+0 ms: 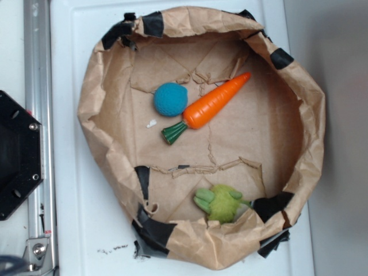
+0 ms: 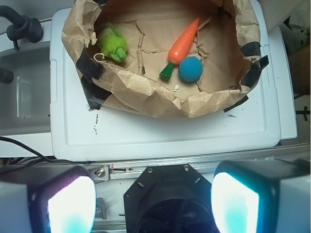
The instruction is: Grab the carrot.
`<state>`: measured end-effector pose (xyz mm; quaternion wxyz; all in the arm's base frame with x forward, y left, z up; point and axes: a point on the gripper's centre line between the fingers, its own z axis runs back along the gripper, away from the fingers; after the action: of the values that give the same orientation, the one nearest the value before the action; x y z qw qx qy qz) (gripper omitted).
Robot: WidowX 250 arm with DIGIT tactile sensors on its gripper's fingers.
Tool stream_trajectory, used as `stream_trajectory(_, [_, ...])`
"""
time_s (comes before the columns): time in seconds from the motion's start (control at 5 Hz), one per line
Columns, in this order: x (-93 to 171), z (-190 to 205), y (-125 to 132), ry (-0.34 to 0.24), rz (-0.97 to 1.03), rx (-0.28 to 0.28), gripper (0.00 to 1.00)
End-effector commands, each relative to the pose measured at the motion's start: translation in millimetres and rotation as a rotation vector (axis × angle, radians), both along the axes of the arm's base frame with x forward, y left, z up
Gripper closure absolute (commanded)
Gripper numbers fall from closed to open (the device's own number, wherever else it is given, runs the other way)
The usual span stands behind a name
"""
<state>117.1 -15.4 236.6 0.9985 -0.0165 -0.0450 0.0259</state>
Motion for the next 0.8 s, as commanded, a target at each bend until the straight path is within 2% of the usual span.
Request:
stream_trajectory(0.0, [0, 0, 0, 0.000, 0.000, 0.000, 0.00])
stream_trajectory(0.2, [50, -50, 25, -0.035, 0.164, 0.043, 0.00])
stream_trajectory(0.4, [98, -79, 33, -0.126, 0.255, -0.010, 0.00])
stream_trajectory(0.6, [130, -111, 38, -0.136, 0.320, -0.013, 0.00])
